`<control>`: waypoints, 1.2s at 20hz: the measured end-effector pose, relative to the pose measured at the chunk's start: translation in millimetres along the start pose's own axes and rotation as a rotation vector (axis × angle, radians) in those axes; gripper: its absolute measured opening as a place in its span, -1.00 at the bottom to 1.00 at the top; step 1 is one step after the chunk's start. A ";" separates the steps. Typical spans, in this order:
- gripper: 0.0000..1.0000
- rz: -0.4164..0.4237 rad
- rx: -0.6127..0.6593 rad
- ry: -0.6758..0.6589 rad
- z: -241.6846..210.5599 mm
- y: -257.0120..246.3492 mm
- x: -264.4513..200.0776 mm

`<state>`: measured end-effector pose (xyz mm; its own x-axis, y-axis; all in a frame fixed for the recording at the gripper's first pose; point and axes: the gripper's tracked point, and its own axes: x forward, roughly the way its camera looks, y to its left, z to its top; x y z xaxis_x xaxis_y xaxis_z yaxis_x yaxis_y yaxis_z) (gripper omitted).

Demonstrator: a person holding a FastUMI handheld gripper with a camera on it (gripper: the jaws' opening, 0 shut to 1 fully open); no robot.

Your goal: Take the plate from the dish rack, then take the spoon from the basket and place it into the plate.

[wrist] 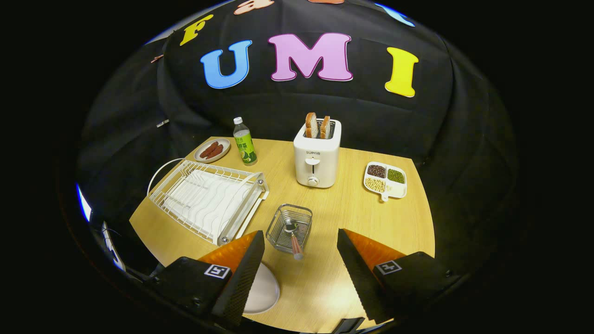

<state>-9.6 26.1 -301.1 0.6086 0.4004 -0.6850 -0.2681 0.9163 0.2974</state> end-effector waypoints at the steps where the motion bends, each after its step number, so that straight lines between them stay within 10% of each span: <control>1: 0.94 -0.003 -0.009 0.006 -2.1 -2.8 3.7; 12: 0.80 0.059 -0.065 0.110 -38.5 10.4 44.9; 24: -0.68 0.028 -0.018 0.206 -65.0 13.2 68.5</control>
<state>-20.0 65.4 -387.3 0.4357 0.4150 -0.7987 -0.2972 0.9039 0.3076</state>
